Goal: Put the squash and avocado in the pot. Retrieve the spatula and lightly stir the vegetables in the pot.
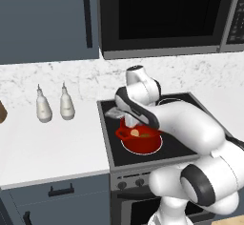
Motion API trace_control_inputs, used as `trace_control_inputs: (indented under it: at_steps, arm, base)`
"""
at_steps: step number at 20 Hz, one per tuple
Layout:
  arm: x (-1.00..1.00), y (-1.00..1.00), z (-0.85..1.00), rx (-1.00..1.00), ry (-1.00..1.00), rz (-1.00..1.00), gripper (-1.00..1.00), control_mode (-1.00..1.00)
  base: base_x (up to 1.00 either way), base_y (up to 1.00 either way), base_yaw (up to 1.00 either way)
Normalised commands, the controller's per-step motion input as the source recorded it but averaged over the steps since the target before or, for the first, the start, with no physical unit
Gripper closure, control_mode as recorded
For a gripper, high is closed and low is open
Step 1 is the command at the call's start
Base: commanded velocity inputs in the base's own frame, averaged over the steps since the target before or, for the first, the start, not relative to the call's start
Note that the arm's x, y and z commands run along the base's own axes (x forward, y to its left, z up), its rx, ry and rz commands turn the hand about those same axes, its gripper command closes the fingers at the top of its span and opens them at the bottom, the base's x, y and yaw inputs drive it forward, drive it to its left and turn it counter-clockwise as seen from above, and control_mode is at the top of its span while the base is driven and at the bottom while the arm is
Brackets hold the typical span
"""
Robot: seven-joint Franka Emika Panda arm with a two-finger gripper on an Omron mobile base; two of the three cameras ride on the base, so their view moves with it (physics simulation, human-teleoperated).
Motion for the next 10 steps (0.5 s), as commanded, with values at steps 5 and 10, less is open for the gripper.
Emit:
trace_control_inputs:
  at_steps: [5, 10]
  arm:
    - [0.0, -0.2, 0.01, -0.07, 0.06, 0.33, 1.0, -1.0]
    - [-0.01, -0.2, 0.09, -0.08, 0.01, 0.21, 1.0, -1.0]
  base:
    - [0.0, 0.0, 0.0]
    - [0.0, 0.0, 0.0]
